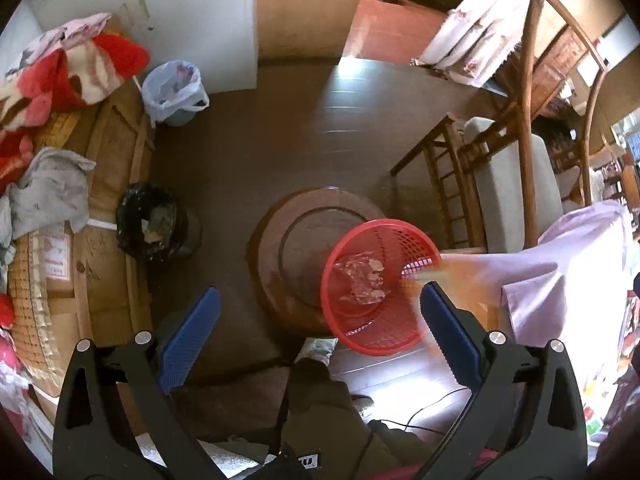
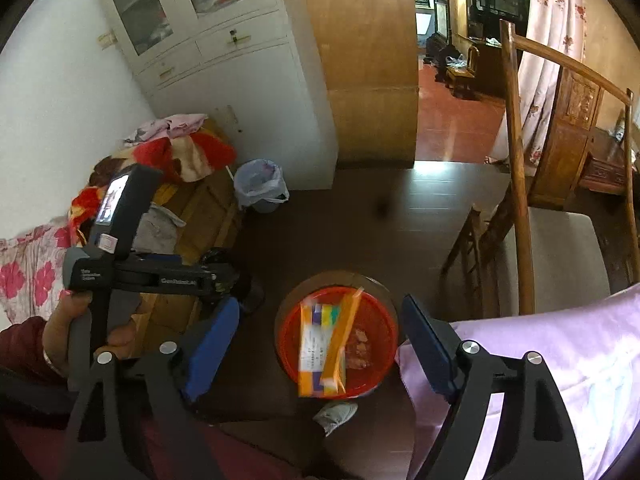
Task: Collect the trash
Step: 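Open left gripper to drop the bag while right gripper releases the ticket into the basket, then bring both open tools back over the table trash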
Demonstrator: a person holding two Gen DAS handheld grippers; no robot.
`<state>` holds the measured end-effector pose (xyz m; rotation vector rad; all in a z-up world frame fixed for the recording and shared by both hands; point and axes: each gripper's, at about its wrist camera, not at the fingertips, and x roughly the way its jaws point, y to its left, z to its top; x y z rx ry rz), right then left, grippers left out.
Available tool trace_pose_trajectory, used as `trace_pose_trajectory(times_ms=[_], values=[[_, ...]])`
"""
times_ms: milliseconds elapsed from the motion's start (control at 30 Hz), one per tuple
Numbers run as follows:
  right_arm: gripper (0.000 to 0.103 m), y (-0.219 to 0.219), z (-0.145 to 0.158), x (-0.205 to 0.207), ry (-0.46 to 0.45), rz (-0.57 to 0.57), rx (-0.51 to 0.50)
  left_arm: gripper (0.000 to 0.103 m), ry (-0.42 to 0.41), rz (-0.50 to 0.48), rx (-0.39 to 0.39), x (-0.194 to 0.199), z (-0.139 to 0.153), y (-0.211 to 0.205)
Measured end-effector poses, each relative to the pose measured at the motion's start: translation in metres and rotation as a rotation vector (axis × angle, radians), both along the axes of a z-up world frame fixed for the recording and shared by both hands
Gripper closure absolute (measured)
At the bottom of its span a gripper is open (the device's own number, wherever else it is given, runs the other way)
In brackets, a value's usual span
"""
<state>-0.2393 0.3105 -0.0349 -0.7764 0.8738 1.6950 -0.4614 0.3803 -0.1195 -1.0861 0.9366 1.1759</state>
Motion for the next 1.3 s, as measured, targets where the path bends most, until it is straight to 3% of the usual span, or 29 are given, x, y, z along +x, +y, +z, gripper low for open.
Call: trace_pose_trajectory(times_ms=[167, 400, 767, 1000, 1300], values=[[0.021, -0.007, 0.003, 0.042, 0.041, -0.123, -0.019, 0.007, -0.010, -0.025, -0.002, 0.009, -0.002, 0.006], [0.021, -0.045, 0.007, 0.103, 0.057, -0.340, -0.009, 0.007, -0.031, -0.158, 0.014, 0.064, 0.000, 0.014], [0.021, -0.155, 0.022, 0.165, 0.008, -0.688, 0.060, 0.007, -0.083, -0.512, 0.079, 0.202, 0.025, -0.011], [0.020, -0.250, 0.026, 0.193, 0.005, -0.968, 0.092, 0.007, -0.111, -0.789, 0.102, 0.298, 0.038, -0.062], [0.017, -0.394, 0.024, 0.201, 0.006, -1.364, 0.134, 0.007, -0.135, -1.167, 0.108, 0.407, 0.041, -0.170]])
